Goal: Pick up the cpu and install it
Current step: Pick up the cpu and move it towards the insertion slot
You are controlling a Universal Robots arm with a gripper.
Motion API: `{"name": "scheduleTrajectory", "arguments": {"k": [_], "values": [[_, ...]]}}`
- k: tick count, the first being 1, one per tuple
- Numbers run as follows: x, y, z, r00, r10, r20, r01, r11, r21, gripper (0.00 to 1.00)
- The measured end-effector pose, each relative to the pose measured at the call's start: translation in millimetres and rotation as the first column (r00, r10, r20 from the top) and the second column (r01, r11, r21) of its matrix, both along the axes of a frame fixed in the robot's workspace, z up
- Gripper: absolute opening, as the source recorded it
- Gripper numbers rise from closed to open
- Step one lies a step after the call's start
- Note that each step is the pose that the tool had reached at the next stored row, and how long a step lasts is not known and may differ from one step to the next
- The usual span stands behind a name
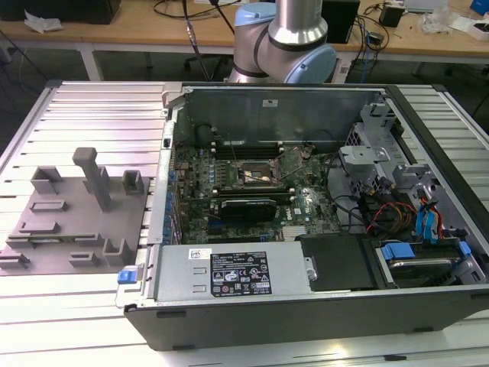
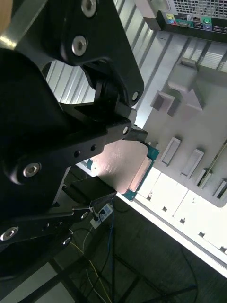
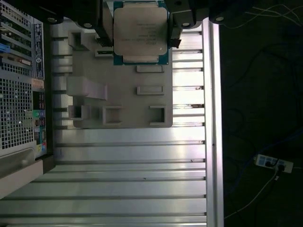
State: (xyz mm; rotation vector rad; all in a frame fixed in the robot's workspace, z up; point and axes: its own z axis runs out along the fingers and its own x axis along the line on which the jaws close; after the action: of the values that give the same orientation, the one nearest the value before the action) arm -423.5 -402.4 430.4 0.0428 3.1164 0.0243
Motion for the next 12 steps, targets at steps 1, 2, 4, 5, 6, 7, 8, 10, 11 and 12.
{"name": "scheduleTrajectory", "arguments": {"k": [1, 2, 4, 5, 6, 7, 8, 10, 11, 12], "values": [[0.5, 0.0, 0.1, 1.0000, 0.000, -0.0001, 0.000, 1.0000, -0.0001, 0.55], [1.0, 0.0, -0.1, 1.0000, 0.000, 0.0001, 0.000, 1.0000, 0.0001, 0.55], [2.4, -0.1, -0.1, 1.0000, 0.000, 0.0001, 0.000, 1.0000, 0.0001, 0.55], [3.8, -0.1, -0.1, 1.0000, 0.000, 0.0001, 0.000, 1.0000, 0.0001, 0.55], [5.5, 0.0, -0.1, 1.0000, 0.000, 0.0001, 0.000, 1.0000, 0.0001, 0.55], [6.1, 0.0, -0.1, 1.0000, 0.000, 0.0001, 0.000, 1.0000, 0.0001, 0.55], [6.9, 0.0, -0.1, 1.0000, 0.000, 0.0001, 0.000, 1.0000, 0.0001, 0.55], [10.0, -0.1, -0.1, 1.0000, 0.000, 0.0002, 0.000, 1.0000, 0.0001, 0.55], [10.8, 0.0, -0.1, 1.0000, 0.000, 0.0002, 0.000, 1.0000, 0.0000, 0.55], [11.6, -0.1, -0.1, 1.0000, 0.000, 0.0002, 0.000, 1.0000, 0.0001, 0.55]]}}
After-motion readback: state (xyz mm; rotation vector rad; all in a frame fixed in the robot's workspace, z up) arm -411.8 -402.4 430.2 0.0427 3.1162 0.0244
